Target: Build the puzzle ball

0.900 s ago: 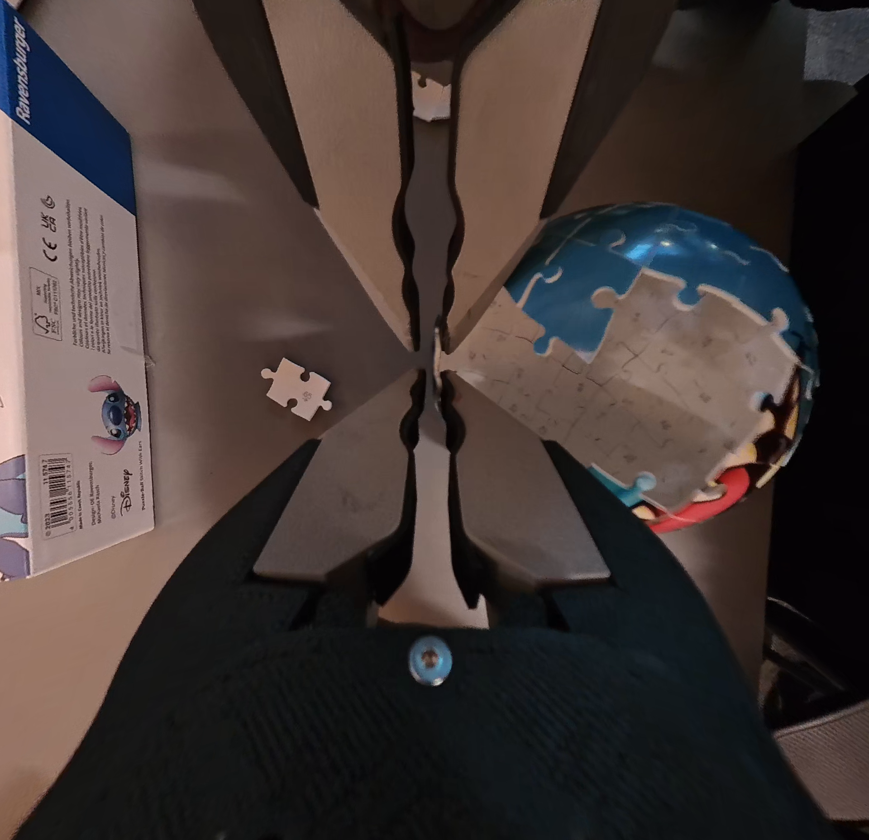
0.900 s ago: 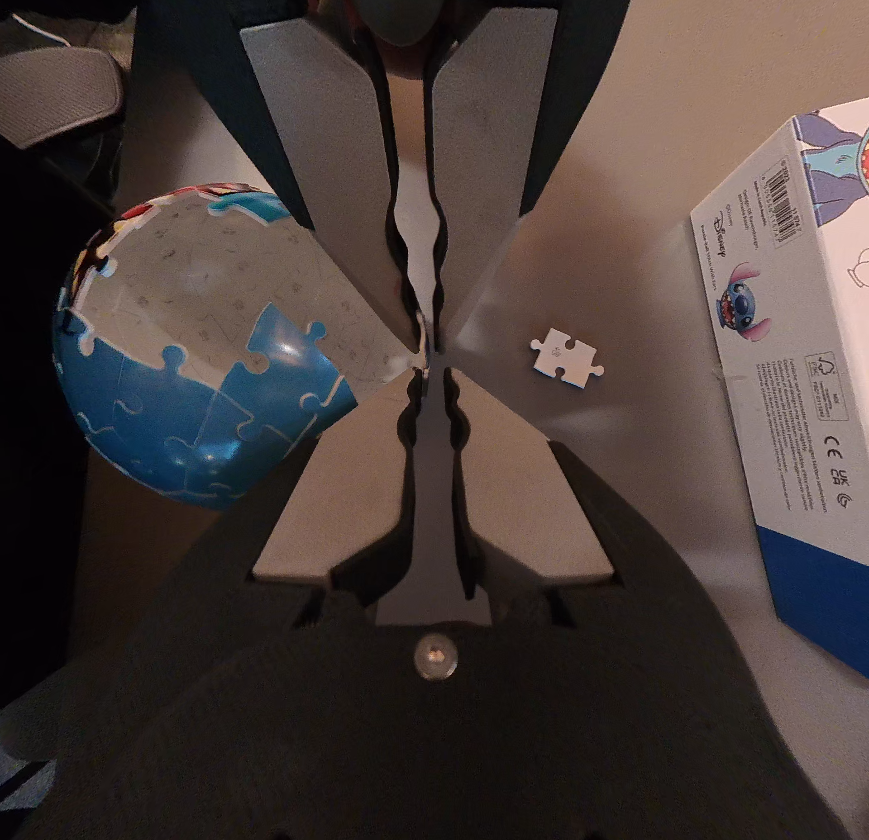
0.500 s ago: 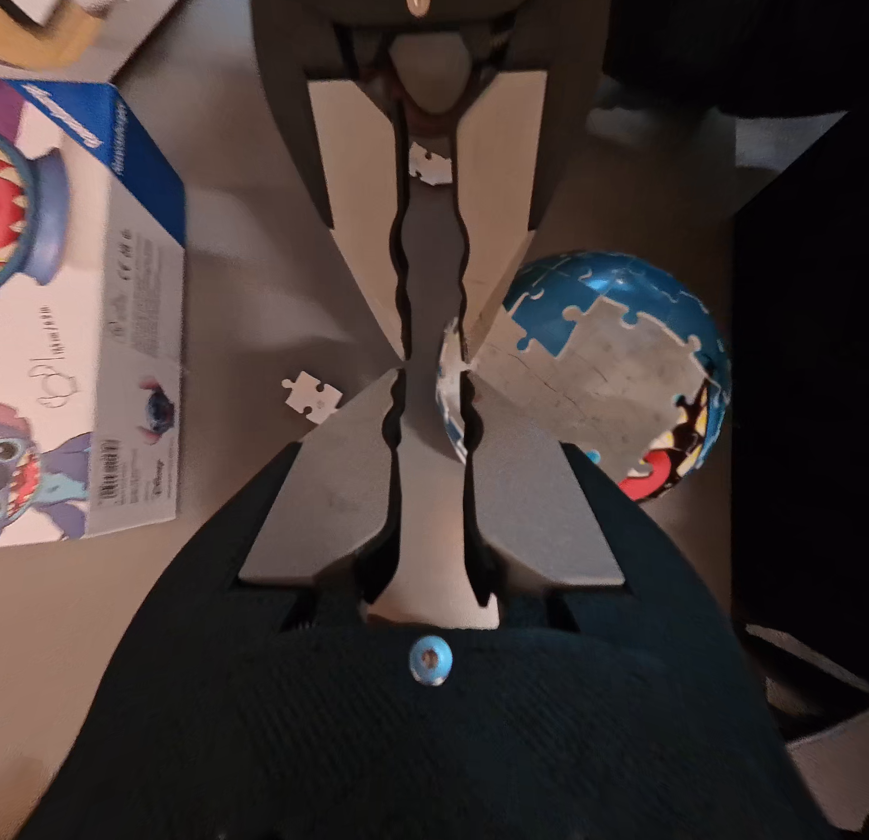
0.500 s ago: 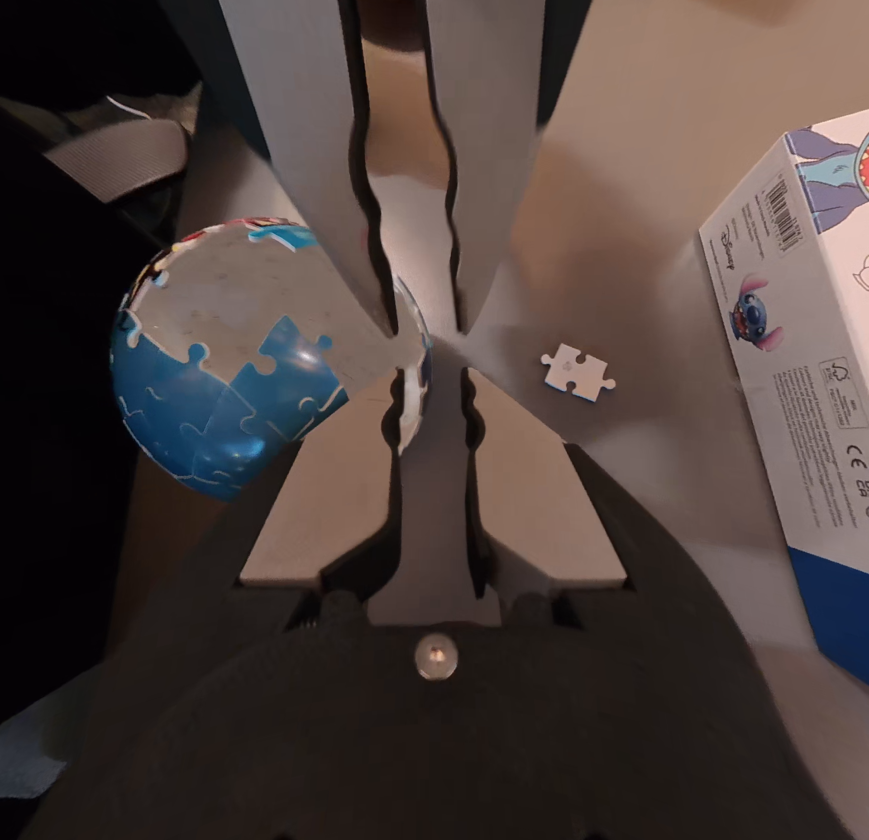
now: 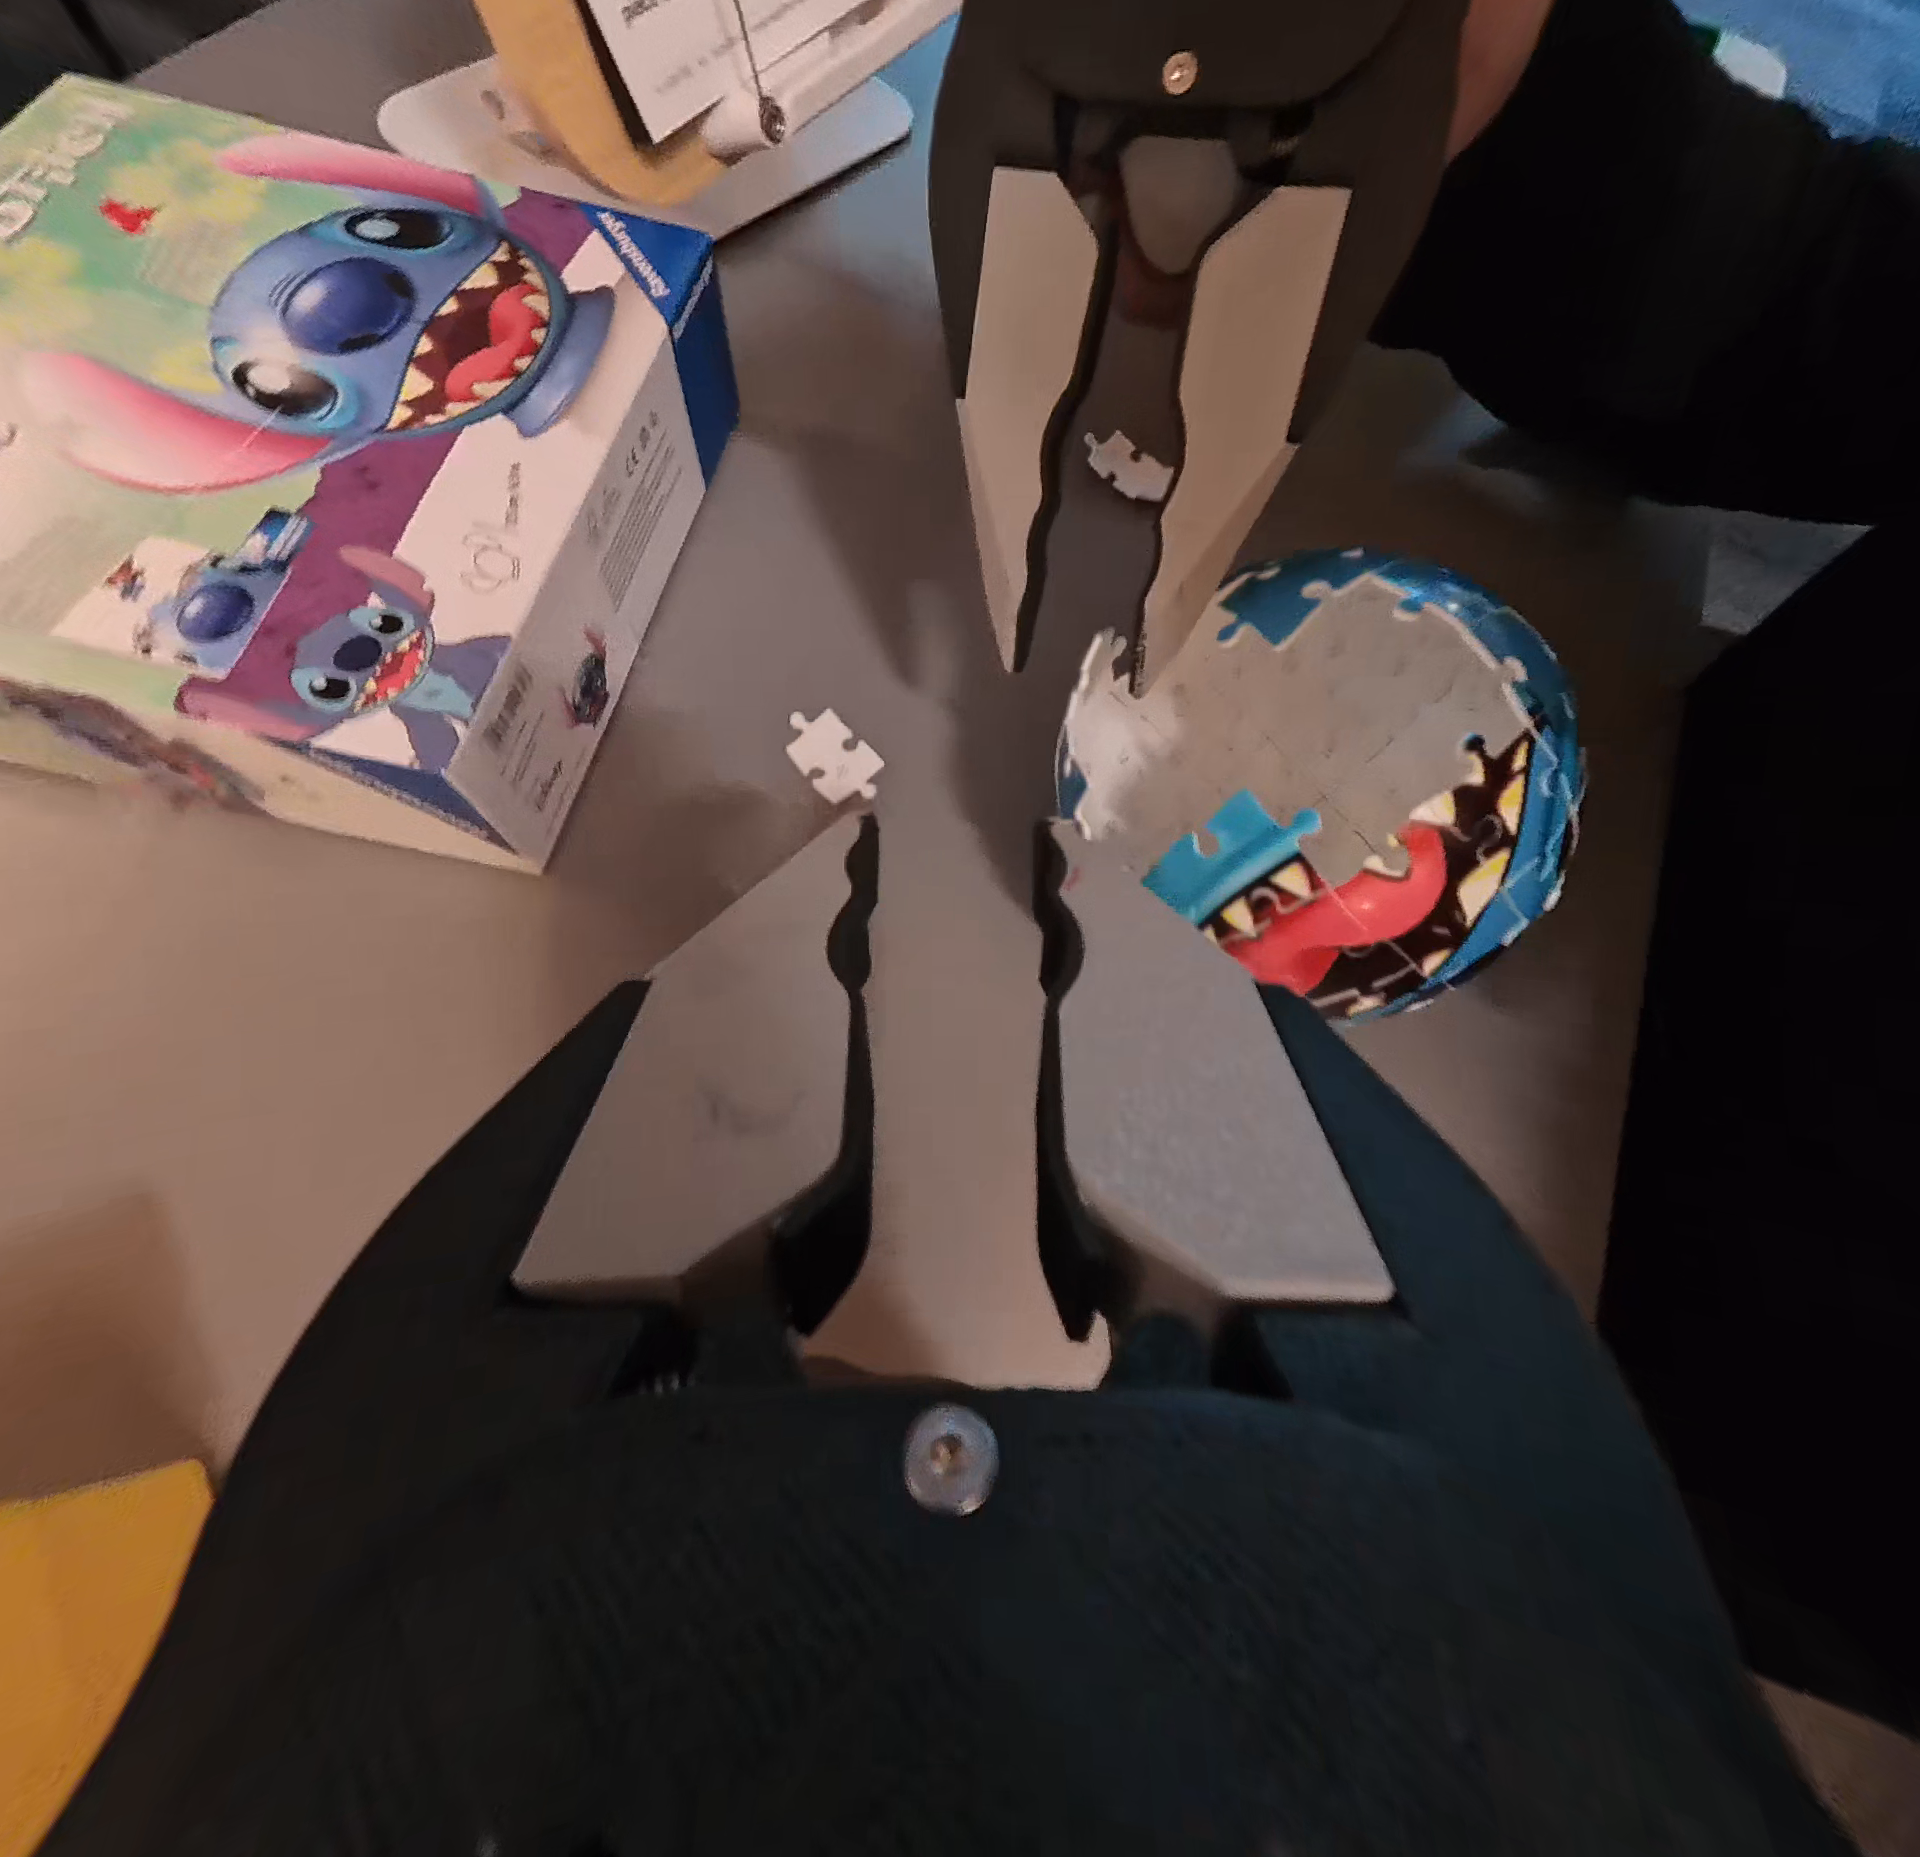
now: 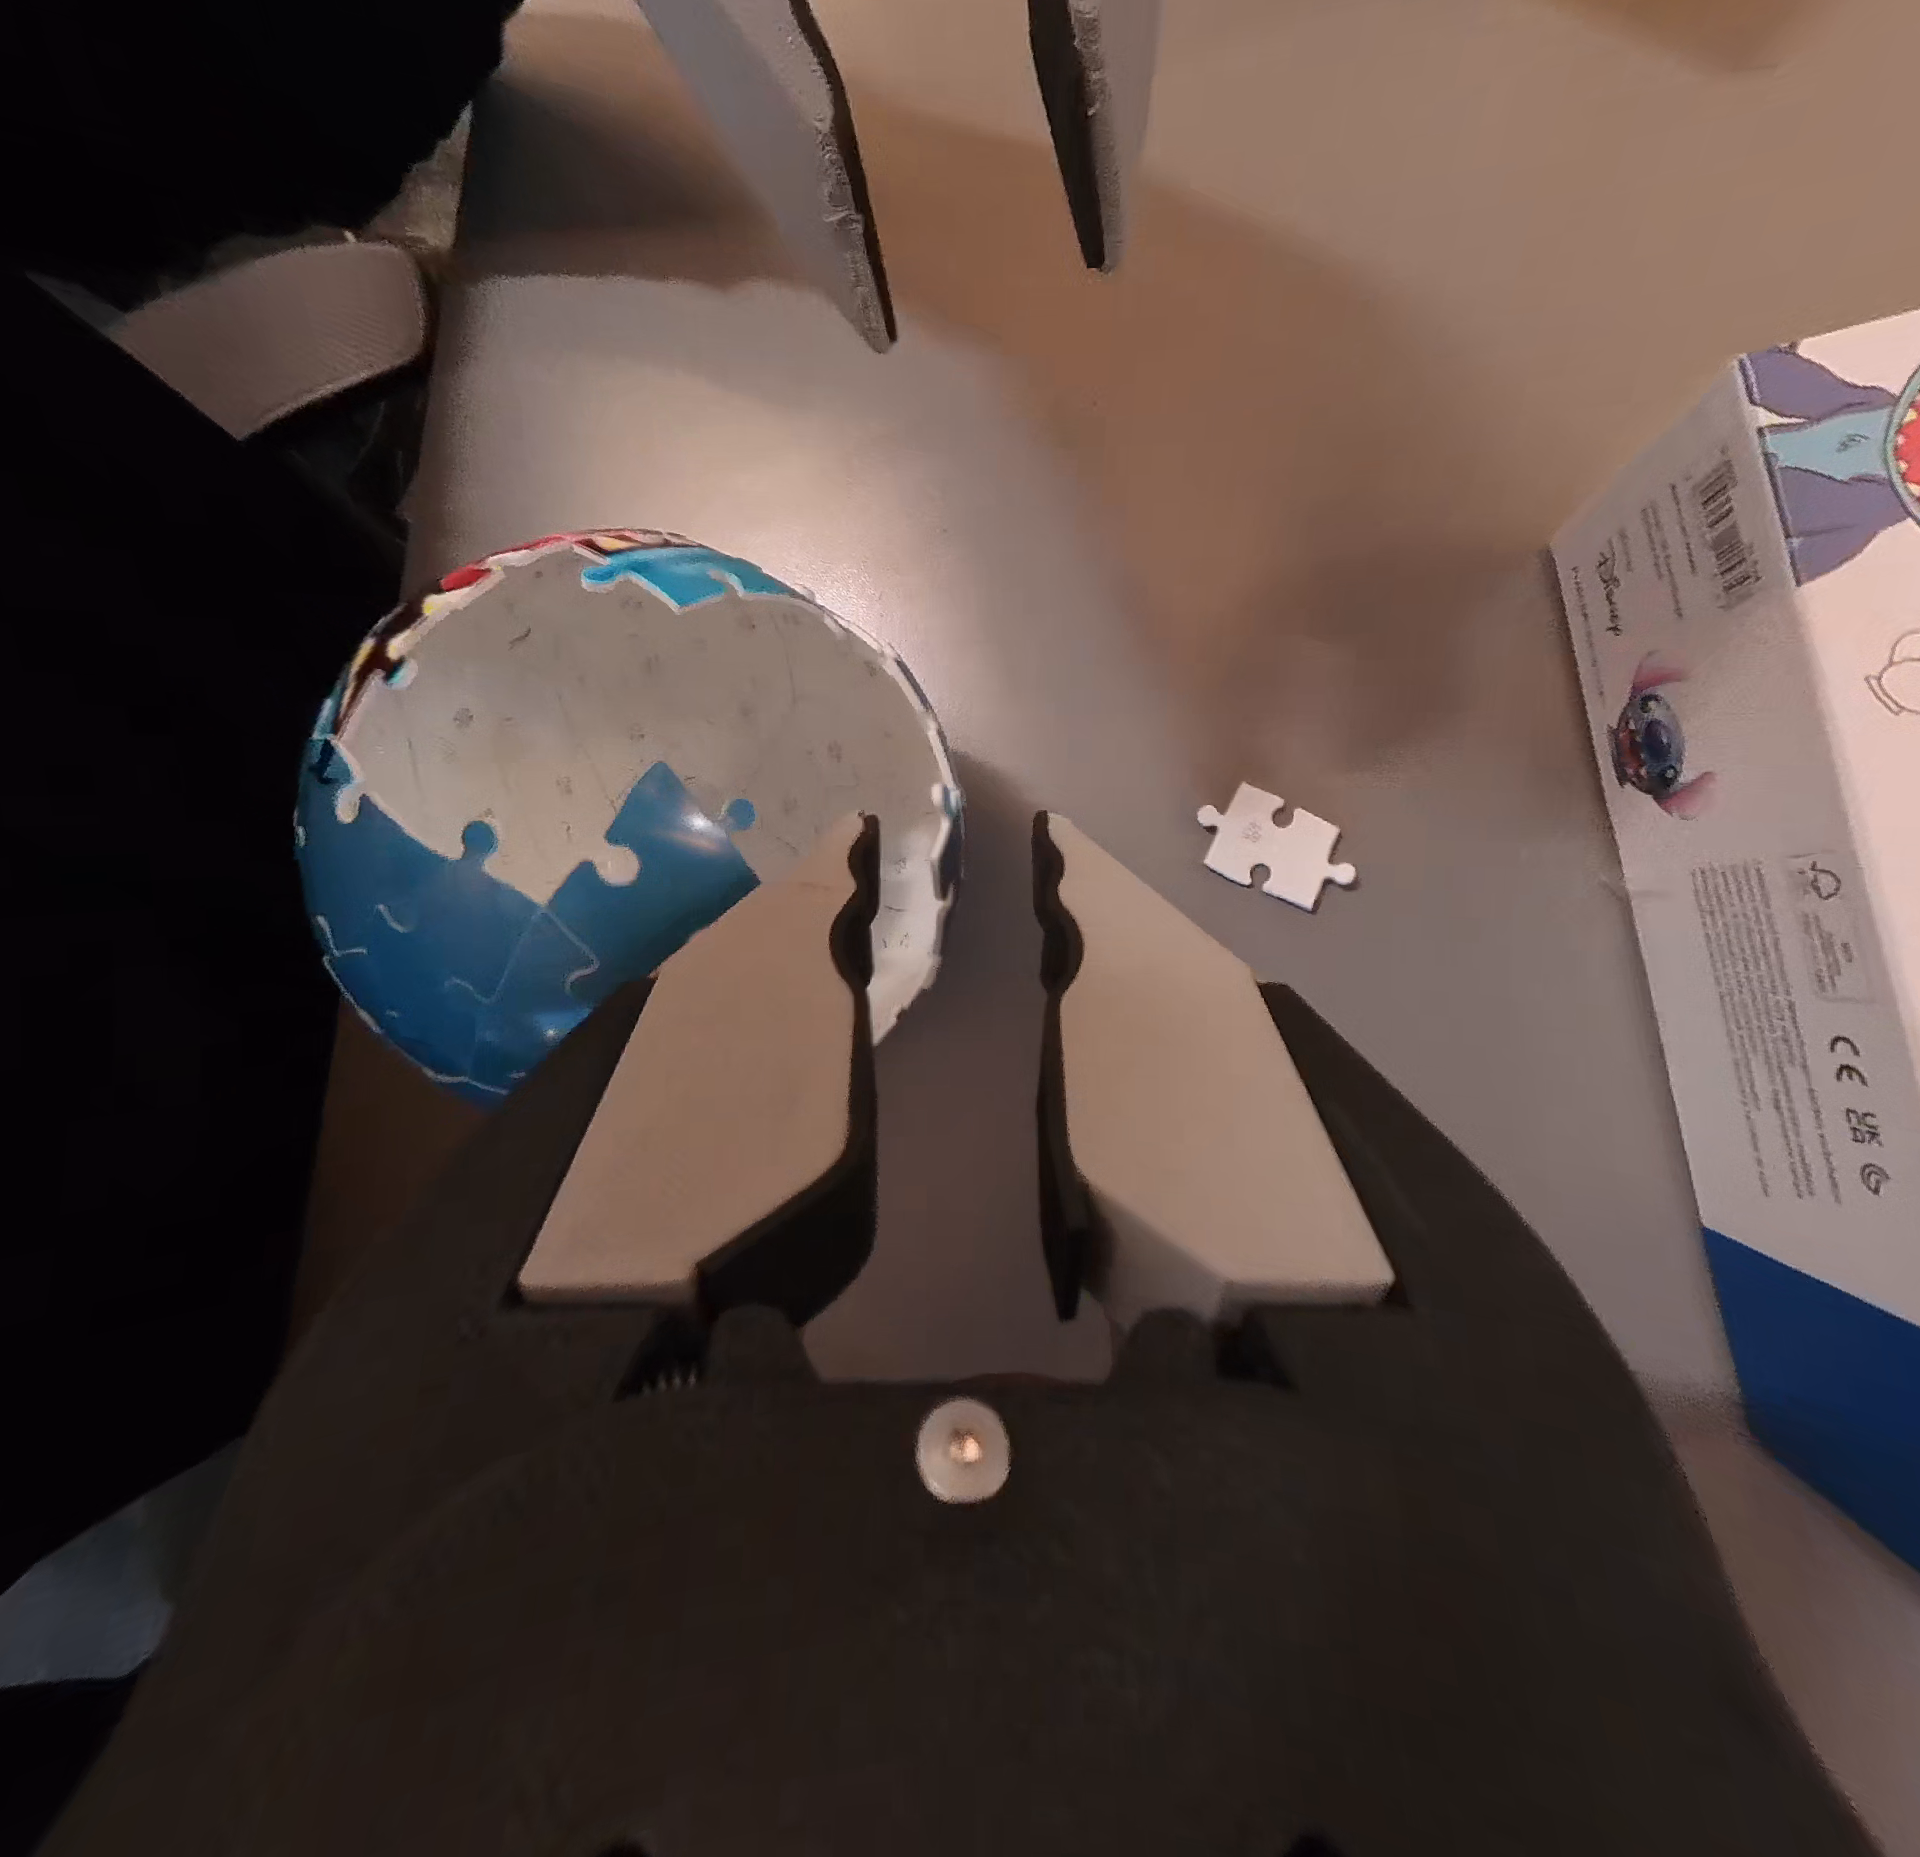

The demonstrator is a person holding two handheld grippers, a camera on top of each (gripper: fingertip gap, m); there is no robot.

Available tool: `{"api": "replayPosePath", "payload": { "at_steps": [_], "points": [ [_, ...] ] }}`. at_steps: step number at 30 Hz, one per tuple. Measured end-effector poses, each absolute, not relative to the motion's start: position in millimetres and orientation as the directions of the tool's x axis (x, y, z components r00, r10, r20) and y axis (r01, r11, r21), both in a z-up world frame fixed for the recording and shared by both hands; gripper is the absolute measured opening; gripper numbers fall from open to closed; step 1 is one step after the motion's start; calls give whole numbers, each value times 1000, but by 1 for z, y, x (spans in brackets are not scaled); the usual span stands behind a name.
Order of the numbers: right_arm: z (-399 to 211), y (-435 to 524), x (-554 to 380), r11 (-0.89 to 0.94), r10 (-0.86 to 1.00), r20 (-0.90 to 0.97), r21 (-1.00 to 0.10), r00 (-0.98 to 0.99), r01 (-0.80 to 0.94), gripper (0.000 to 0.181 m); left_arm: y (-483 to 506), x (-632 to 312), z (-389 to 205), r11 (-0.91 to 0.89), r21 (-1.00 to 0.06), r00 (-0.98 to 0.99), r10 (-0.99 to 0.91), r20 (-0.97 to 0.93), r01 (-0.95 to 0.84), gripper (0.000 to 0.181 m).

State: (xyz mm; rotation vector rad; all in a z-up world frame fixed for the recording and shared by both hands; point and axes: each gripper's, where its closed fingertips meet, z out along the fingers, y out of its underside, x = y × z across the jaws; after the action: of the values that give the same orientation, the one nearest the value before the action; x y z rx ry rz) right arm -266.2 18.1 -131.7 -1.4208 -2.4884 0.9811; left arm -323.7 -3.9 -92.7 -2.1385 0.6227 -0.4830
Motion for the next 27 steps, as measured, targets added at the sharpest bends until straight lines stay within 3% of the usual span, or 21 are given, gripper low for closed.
{"api": "replayPosePath", "payload": {
  "at_steps": [7,16,21,27],
  "points": [
    [-139,15,-273,453,780,-206,-465,-591,760,27,-45,-305,-109,-508,-825,726,-661,188,-249,39],
    [-157,9,-276,591,744,-211,-234,-633,772,22,-58,-274,-146,-565,-784,645,-704,297,-256,69],
    [-167,7,-270,629,732,-232,-132,-641,766,11,-60,-271,-147,-558,-790,629,-716,303,-254,66],
    [-170,2,-268,625,725,-286,-108,-627,773,4,-63,-267,-147,-551,-791,609,-732,304,-266,63]
  ]
}}
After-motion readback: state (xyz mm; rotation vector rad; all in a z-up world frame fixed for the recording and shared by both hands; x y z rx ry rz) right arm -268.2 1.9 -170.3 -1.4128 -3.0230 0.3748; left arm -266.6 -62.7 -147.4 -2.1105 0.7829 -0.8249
